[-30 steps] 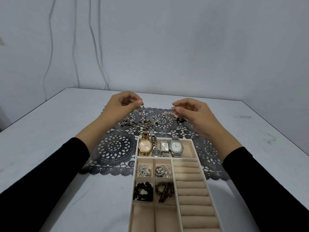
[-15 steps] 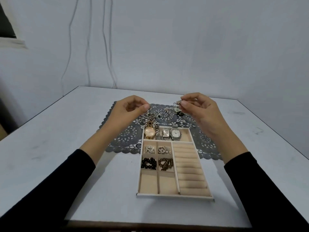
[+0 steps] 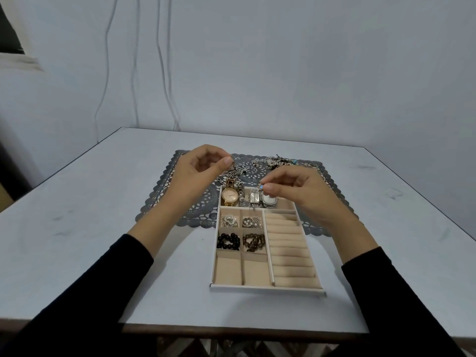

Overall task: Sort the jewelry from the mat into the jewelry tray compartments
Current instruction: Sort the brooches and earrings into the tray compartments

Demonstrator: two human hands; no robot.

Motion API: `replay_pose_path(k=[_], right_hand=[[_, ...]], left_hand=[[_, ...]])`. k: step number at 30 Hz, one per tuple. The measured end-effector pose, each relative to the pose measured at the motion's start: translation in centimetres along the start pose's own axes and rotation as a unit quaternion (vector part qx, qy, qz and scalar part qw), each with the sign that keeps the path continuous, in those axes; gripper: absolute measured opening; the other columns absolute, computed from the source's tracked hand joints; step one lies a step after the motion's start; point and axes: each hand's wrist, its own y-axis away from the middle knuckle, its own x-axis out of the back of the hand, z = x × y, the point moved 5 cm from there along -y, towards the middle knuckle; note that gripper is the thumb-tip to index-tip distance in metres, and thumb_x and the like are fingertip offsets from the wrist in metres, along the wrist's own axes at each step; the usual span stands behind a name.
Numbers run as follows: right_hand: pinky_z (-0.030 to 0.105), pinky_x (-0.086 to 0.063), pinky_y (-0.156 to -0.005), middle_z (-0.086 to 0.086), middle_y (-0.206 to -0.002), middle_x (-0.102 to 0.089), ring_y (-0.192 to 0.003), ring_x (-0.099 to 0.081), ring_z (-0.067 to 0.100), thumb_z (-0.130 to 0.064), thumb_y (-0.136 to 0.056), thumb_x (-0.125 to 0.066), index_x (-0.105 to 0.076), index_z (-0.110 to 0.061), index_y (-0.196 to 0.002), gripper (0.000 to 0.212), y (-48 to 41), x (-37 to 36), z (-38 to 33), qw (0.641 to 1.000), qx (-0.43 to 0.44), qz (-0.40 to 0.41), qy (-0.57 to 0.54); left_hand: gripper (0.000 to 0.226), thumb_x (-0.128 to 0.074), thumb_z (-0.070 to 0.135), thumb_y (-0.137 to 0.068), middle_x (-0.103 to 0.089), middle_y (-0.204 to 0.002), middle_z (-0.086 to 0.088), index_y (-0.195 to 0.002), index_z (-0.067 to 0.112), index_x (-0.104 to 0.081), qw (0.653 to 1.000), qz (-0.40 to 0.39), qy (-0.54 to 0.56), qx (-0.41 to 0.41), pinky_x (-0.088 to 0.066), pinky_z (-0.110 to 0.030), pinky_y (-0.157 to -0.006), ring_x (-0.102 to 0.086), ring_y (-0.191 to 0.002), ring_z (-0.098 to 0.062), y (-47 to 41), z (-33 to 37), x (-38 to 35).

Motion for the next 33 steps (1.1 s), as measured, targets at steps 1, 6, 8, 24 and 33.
replay_pose_path(k=[1, 6, 8, 24, 33], right_hand=[[0.022, -0.052, -0.075, 0.007, -0.084, -0.072, -0.080, -0.067, 0.016, -0.003, -0.077, -0.072, -0.072, -0.006, -0.092, 0.015, 0.0, -0.1, 0.1, 1.000, -0.003, -0.001, 0.006], [0.025, -0.054, -0.080, 0.009, -0.090, -0.073, -0.086, -0.068, 0.018, -0.006, -0.080, -0.072, -0.073, -0.007, -0.094, 0.015, 0.2, -0.2, 0.3, 0.999, -0.013, -0.011, 0.045], [0.027, -0.054, -0.082, 0.009, -0.092, -0.073, -0.087, -0.067, 0.017, -0.006, -0.080, -0.072, -0.073, -0.007, -0.095, 0.015, 0.2, -0.3, 0.4, 0.998, -0.018, -0.020, 0.062], [0.034, -0.054, -0.081, 0.014, -0.089, -0.072, -0.081, -0.067, 0.016, -0.004, -0.084, -0.070, -0.072, -0.007, -0.096, 0.013, 0.1, -2.0, 1.8, 0.983, -0.079, -0.099, 0.131], [0.033, -0.047, -0.061, 0.005, -0.075, -0.065, -0.068, -0.056, 0.019, -0.006, -0.083, -0.071, -0.071, -0.016, -0.085, 0.009, 0.3, -2.0, 2.5, 0.977, -0.112, -0.104, 0.147]], left_hand=[[0.009, -0.070, 0.011, -0.087, -0.073, -0.089, -0.006, -0.095, 0.009, -0.068, 1.000, -0.001, 0.001, 0.001, -0.054, -0.020, -0.080, -0.069, -0.085, -0.014, 0.0, 0.0, 0.0], [0.008, -0.071, 0.013, -0.086, -0.073, -0.089, -0.004, -0.093, 0.012, -0.068, 1.000, -0.007, -0.002, -0.001, -0.054, -0.020, -0.080, -0.069, -0.085, -0.013, 0.1, 0.2, -0.2], [0.008, -0.071, 0.013, -0.086, -0.073, -0.090, -0.004, -0.093, 0.012, -0.068, 1.000, -0.009, -0.004, -0.002, -0.055, -0.021, -0.080, -0.069, -0.085, -0.013, 0.2, 0.2, -0.3], [0.007, -0.071, 0.012, -0.087, -0.073, -0.087, -0.005, -0.093, 0.012, -0.068, 1.000, 0.008, 0.008, -0.005, -0.054, -0.020, -0.078, -0.069, -0.085, -0.017, 0.3, 0.5, -0.3], [0.005, -0.071, 0.013, -0.087, -0.073, -0.086, -0.007, -0.091, 0.014, -0.068, 0.999, 0.030, 0.022, -0.010, -0.054, -0.022, -0.078, -0.069, -0.083, -0.016, 0.2, 0.6, -0.1]])
